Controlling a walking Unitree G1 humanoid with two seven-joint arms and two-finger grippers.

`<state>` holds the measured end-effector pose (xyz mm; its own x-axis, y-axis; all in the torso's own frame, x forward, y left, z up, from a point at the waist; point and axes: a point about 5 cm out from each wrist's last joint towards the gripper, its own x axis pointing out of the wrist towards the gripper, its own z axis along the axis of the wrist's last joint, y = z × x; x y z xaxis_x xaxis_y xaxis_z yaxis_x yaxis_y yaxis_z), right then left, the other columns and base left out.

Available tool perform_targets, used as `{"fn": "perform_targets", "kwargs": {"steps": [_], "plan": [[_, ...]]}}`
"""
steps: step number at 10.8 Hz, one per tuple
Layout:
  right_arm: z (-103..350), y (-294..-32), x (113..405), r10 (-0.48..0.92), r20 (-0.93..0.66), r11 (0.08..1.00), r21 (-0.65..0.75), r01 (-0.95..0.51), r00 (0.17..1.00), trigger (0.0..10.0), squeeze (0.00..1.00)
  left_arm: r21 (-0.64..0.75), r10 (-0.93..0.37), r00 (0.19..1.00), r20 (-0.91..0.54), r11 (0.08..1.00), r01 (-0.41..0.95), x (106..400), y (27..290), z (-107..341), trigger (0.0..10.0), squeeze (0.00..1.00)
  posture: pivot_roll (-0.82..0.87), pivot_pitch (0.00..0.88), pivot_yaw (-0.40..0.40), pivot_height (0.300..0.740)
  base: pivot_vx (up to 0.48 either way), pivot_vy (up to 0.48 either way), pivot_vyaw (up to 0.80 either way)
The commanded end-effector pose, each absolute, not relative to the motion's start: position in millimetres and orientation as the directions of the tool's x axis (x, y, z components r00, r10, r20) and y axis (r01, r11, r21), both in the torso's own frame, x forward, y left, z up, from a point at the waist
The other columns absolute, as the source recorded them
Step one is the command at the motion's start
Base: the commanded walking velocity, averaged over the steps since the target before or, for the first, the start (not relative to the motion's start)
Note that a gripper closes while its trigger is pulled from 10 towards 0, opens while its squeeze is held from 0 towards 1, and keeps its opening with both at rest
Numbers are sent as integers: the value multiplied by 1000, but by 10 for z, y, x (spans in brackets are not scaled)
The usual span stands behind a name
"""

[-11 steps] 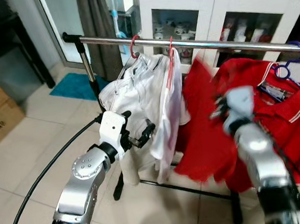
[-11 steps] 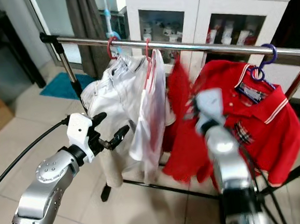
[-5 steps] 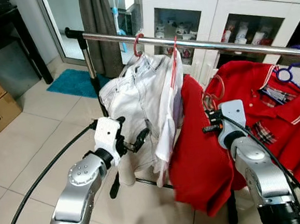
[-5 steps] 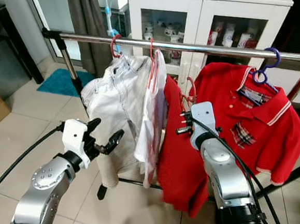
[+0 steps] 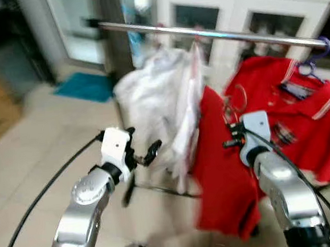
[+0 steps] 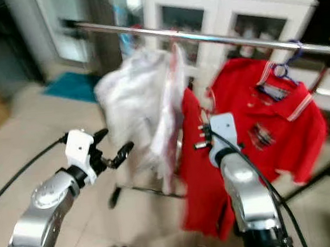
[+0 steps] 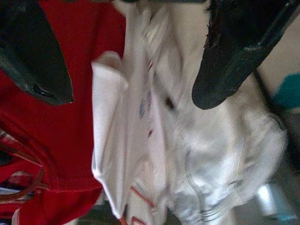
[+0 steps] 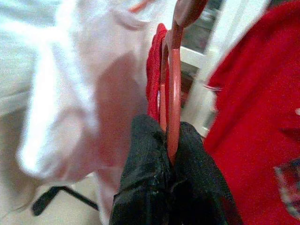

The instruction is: Hang hanger

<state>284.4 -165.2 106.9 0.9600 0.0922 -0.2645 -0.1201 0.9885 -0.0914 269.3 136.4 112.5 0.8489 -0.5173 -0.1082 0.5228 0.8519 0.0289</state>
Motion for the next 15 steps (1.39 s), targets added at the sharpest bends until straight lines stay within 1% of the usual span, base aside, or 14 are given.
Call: {"fn": "perform_targets", "kwargs": {"steps": [1, 3, 4, 5, 6, 7, 8, 9, 10, 12, 13, 14, 15], "plan": [[1136, -1636, 2851, 101, -237, 989, -85, -125, 966, 0, 0, 43, -517, 850, -99, 852, 522, 2685, 1361, 1148, 10000, 0, -4, 0, -19, 740, -349, 0, 0], [1145, -1621, 2851, 107, -239, 987, -90, -132, 965, 0, 0, 46, -518, 849, -100, 850, 524, 2688, 1368, 1150, 10000, 0, -5, 0, -16, 740, -326, 0, 0], [1153, -1613, 2851, 119, -237, 986, -89, -144, 964, 0, 0, 45, -522, 847, -99, 848, 528, 2692, 1364, 1152, 10000, 0, -5, 0, -16, 740, 0, 0, 0], [1188, -1567, 2852, 189, -222, 974, -78, -211, 956, 0, 0, 36, -533, 838, -115, 841, 540, 2707, 1352, 1140, 10000, 0, -4, 0, -13, 740, 0, 0, 0], [1232, -1508, 2843, 274, -204, 954, -62, -292, 940, 0, 0, 4, -559, 822, -114, 827, 563, 2724, 1337, 1142, 10000, 1000, -5, 0, -13, 740, 0, 0, 0], [1285, -1451, 2814, 368, -185, 921, -61, -384, 911, 0, 0, 16, -560, 825, -81, 827, 562, 2802, 1321, 1223, 10000, 1000, -8, 0, -8, 740, 0, 0, 0], [1347, -1361, 2759, 490, -148, 865, -42, -500, 859, 0, 0, 69, -551, 826, -119, 825, 561, 2927, 1277, 1218, 10000, 1000, -11, 0, -4, 740, 0, 0, 0], [1384, -1304, 2711, 553, -133, 826, -43, -562, 822, 0, 0, 75, -540, 833, -122, 832, 550, 3001, 1249, 1232, 10000, 765, -11, 0, -4, 740, 0, 0, 0], [1436, -1235, 2650, 625, -108, 776, -22, -630, 773, 0, 0, 57, -562, 818, -122, 819, 571, 3070, 1171, 1256, 10000, 0, -18, 0, 3, 740, 0, 0, 0], [1471, -1170, 2592, 679, -94, 731, -12, -682, 729, 0, 0, 40, -633, 767, -106, 768, 639, 3056, 1027, 1273, 10000, 0, -24, 0, 9, 740, 0, 0, 0], [1479, -1163, 2582, 687, -90, 723, -7, -690, 721, 0, 0, 45, -648, 755, -98, 755, 654, 3049, 976, 1282, 10000, 0, -24, 0, 9, 740, 0, 0, 0], [1482, -1158, 2566, 699, -85, 713, 0, -702, 710, 0, 0, 51, -634, 767, -100, 766, 640, 3065, 967, 1266, 10000, 0, -32, 0, 18, 740, 0, 0, 0], [1485, -1155, 2550, 710, -81, 702, 10, -712, 700, 0, 0, 57, -625, 775, -95, 774, 631, 3082, 970, 1265, 3725, 0, -32, 0, 18, 740, 0, 0, 0]]}}
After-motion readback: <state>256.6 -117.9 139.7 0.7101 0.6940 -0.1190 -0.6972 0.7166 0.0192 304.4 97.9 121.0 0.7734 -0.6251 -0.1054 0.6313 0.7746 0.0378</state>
